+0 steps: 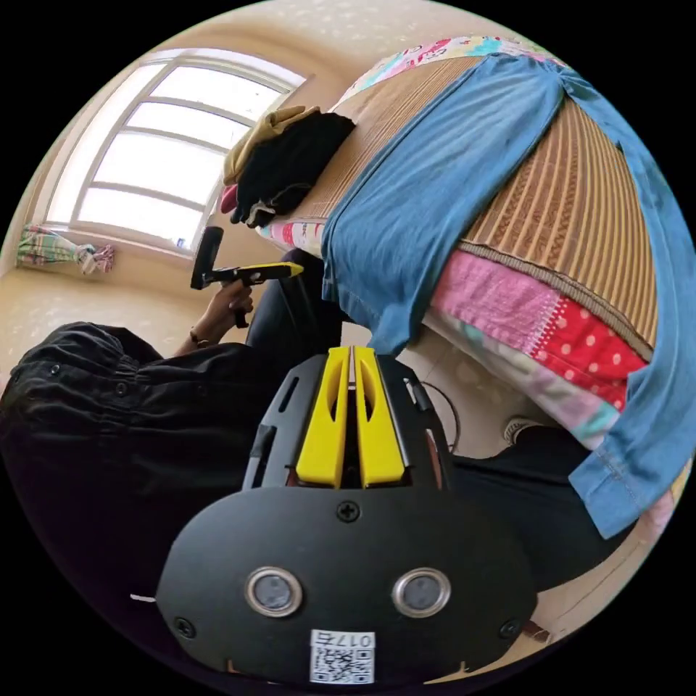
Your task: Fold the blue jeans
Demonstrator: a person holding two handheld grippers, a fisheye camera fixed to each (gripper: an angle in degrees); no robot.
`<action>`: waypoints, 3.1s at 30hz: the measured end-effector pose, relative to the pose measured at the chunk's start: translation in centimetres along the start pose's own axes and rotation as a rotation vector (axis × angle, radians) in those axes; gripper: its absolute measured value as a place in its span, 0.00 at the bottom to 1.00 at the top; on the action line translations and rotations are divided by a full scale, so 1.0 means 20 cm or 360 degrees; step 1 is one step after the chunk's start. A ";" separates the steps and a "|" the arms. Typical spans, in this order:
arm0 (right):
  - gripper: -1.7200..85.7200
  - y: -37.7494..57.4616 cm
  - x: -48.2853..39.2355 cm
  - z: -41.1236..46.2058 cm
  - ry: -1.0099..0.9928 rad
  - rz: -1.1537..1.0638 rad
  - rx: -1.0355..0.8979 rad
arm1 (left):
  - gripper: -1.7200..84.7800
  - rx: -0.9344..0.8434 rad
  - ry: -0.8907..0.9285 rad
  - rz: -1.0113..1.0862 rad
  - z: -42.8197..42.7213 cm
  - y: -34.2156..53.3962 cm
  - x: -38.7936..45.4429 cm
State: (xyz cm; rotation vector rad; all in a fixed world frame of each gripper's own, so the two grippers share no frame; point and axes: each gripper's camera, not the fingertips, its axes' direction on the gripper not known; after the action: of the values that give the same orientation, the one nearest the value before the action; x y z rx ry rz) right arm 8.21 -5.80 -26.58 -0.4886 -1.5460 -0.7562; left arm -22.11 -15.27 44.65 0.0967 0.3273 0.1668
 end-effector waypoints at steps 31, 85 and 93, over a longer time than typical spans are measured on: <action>0.03 1.94 -0.17 -1.11 0.0722 0.1006 0.0939 | 0.05 -0.0831 0.0827 0.0648 1.03 0.02 1.64; 0.06 2.88 0.34 -1.22 -0.0273 0.1050 0.1147 | 0.11 -0.0673 0.1275 0.0578 -0.11 0.79 1.12; 0.06 2.18 -0.25 -1.12 -0.0232 0.0261 0.0863 | 0.19 -0.0426 0.1263 0.0869 -0.45 0.39 1.58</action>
State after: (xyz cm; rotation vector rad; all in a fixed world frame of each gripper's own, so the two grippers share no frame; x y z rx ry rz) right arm 55.06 9.13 -23.75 -0.2626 -1.7401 -0.1590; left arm 3.31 -1.38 27.17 -0.1569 1.0640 0.7963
